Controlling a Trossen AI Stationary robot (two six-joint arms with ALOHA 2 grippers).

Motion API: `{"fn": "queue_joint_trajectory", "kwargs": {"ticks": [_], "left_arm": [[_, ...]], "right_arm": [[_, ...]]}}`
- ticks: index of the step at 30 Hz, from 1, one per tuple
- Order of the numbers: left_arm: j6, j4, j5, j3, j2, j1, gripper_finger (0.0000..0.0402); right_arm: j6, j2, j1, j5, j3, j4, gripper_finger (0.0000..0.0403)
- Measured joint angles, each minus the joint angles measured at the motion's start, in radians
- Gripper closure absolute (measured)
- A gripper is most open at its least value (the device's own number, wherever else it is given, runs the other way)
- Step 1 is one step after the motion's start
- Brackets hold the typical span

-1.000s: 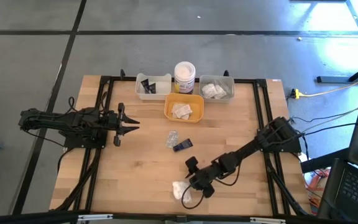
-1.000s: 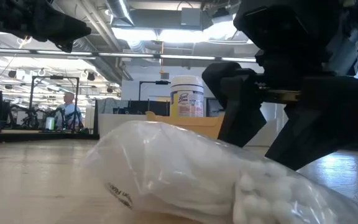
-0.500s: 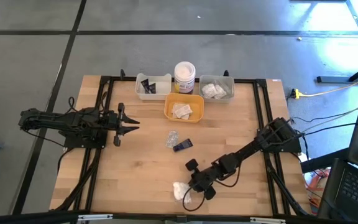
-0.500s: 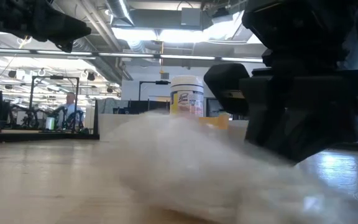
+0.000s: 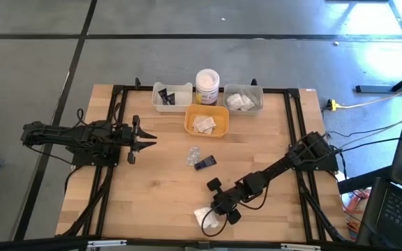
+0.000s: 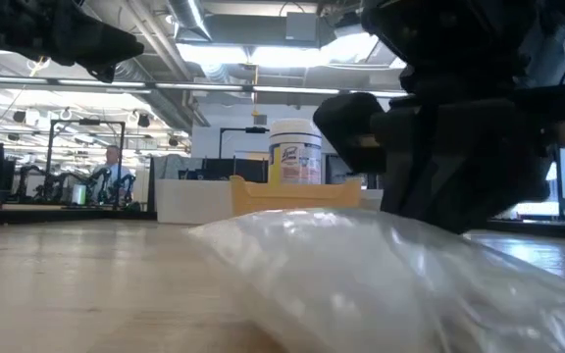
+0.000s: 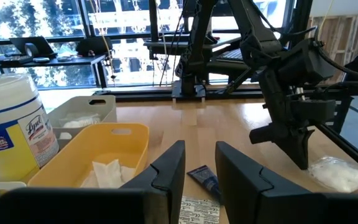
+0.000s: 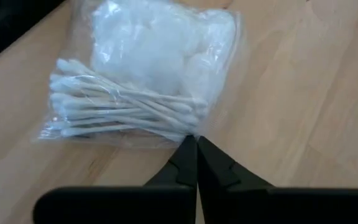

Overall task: Pick & Place Travel size toiletries
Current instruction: Put the white cotton pack into the gray bin

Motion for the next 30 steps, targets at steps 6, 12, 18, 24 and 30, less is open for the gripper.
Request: {"fn": "queue_joint_trajectory", "kwargs": {"ticks": [6,12,18,24,30], "left_arm": [[0.0,0.0,0.0,0.0,0.0,0.0,0.0315],[0.0,0.0,0.0,0.0,0.0,0.0,0.0315],[0.0,0.0,0.0,0.0,0.0,0.0,0.0315],[0.0,0.001,0.0,0.001,0.0,0.0,0.0315],[0.0,0.001,0.0,0.001,0.0,0.0,0.0315]], "right_arm": [[0.004,-0.071,-0.023,0.0,0.009,-0.097,0.0401],[0.025,-0.185,-0.05,0.034,0.01,-0.208,0.0402],[0.027,-0.316,-0.063,0.117,0.011,-0.346,0.0402],[0.046,-0.463,-0.083,0.215,0.011,-0.476,0.0402],[0.057,-0.614,-0.135,0.298,0.011,-0.606,0.0403]]}}
